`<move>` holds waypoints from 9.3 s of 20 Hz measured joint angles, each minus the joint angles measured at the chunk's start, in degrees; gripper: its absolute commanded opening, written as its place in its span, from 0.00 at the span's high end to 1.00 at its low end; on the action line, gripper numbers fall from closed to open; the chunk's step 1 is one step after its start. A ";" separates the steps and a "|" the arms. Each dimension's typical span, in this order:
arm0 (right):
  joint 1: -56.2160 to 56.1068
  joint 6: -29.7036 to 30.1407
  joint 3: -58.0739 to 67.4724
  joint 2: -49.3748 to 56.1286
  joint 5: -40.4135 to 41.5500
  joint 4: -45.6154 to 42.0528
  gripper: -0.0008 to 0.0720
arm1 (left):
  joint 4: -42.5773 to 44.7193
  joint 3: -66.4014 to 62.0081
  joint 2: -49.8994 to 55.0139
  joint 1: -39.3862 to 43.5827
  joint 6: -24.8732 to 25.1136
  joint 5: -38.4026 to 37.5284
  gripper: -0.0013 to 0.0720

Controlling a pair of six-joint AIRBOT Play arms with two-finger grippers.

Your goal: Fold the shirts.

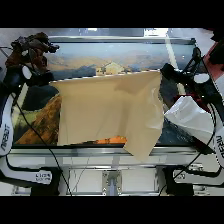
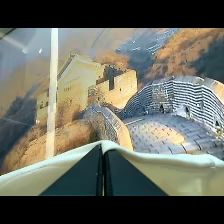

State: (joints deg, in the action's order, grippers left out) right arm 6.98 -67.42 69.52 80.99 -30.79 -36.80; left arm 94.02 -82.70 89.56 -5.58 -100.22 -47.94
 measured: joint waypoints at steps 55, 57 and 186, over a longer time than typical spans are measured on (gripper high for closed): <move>10.51 -16.79 -44.74 -22.01 -36.54 -24.24 0.30 | -6.78 23.39 -31.28 4.83 3.26 -9.33 0.53; 10.49 -15.87 -46.80 -22.03 -34.16 -19.61 0.44 | -7.17 23.47 -31.32 4.83 3.34 -9.29 0.53; -4.85 -9.79 25.11 5.22 -51.12 -13.07 0.96 | -31.56 -6.69 18.82 36.74 15.80 1.05 0.97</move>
State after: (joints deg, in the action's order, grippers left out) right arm 2.13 -77.21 94.63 86.21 -81.91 -49.87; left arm 62.46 -89.38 108.38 31.16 -84.42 -46.89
